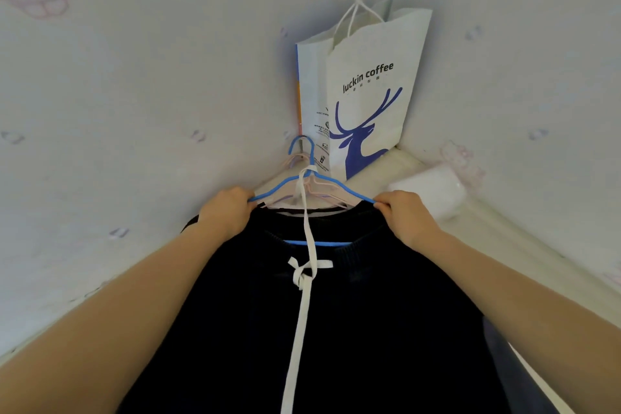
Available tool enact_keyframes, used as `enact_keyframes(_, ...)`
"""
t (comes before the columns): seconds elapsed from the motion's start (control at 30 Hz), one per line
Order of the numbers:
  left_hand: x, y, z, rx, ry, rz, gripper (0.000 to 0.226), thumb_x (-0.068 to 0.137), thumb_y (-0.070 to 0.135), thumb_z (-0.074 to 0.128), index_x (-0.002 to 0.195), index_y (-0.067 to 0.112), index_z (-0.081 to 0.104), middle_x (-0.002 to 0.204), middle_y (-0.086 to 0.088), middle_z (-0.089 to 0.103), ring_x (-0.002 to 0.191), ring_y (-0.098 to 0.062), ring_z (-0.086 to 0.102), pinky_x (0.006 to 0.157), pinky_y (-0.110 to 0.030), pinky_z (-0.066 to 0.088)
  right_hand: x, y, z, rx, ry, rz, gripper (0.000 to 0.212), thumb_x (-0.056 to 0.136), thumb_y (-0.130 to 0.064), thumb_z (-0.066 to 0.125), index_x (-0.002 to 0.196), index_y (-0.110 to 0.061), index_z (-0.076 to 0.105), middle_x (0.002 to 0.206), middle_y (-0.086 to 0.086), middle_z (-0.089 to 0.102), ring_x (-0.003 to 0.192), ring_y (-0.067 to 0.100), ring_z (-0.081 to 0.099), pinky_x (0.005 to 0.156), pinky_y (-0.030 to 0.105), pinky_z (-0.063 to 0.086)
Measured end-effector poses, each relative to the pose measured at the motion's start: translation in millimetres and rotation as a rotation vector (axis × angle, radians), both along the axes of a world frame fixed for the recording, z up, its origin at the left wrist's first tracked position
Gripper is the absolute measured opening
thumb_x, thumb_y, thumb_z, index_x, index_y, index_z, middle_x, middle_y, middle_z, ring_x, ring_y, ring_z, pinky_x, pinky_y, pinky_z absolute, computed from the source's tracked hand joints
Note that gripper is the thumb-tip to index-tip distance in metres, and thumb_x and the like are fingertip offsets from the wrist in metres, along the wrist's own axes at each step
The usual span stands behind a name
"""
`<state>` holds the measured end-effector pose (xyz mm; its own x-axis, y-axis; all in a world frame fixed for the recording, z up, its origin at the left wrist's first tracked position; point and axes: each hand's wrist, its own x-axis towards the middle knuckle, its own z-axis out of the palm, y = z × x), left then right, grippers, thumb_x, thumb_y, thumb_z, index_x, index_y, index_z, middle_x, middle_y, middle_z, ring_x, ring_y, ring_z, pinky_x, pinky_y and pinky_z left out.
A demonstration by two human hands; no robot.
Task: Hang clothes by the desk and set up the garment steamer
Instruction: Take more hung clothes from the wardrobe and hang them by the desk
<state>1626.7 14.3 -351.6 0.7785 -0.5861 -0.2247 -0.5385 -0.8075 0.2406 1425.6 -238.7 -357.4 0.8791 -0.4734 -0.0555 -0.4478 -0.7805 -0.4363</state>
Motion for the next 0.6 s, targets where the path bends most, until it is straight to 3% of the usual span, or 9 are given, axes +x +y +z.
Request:
enact_keyframes(0.17, -11, 6, -14, -0.047, -0.186, 0.007, 0.024, 0.096, 0.023, 0.052, 0.107, 0.006, 0.064, 0.105, -0.016, 0.056, 0.095, -0.036, 0.056, 0.070, -0.041, 0.044, 2, 6, -11, -0.054, 0.039, 0.019, 0.028, 0.099, -0.025, 0.044, 0.105, -0.012, 0.068, 0.093, 0.013, 0.063, 0.085, 0.031, 0.057, 0.074, 0.042, 0.051)
enact_keyframes(0.3, -16, 10, -26, -0.080, -0.279, 0.072, 0.026, 0.093, 0.027, 0.058, 0.104, 0.006, 0.067, 0.104, -0.013, 0.055, 0.096, -0.034, 0.054, 0.074, -0.043, 0.044, -2, 10, -14, -0.194, 0.050, 0.031, 0.029, 0.101, -0.028, 0.040, 0.108, -0.016, 0.066, 0.091, 0.009, 0.060, 0.089, 0.027, 0.050, 0.069, 0.037, 0.047)
enact_keyframes(0.43, -18, 16, -26, 0.044, -0.319, 0.050, 0.034, 0.097, 0.036, 0.046, 0.107, 0.012, 0.068, 0.114, -0.008, 0.055, 0.106, -0.032, 0.049, 0.089, -0.041, 0.039, -4, 12, -12, -0.307, 0.086, 0.040, 0.027, 0.099, -0.029, 0.046, 0.111, -0.016, 0.067, 0.103, 0.009, 0.056, 0.094, 0.029, 0.049, 0.067, 0.036, 0.041)
enact_keyframes(0.6, -36, 27, -21, 0.042, -0.267, 0.008, 0.040, 0.100, 0.032, 0.034, 0.133, 0.015, 0.048, 0.144, -0.006, 0.041, 0.128, -0.030, 0.038, 0.107, -0.045, 0.028, -10, 18, -4, -0.136, 0.185, 0.029, 0.038, 0.099, -0.021, 0.041, 0.136, -0.012, 0.043, 0.121, 0.014, 0.054, 0.106, 0.034, 0.053, 0.087, 0.046, 0.047)
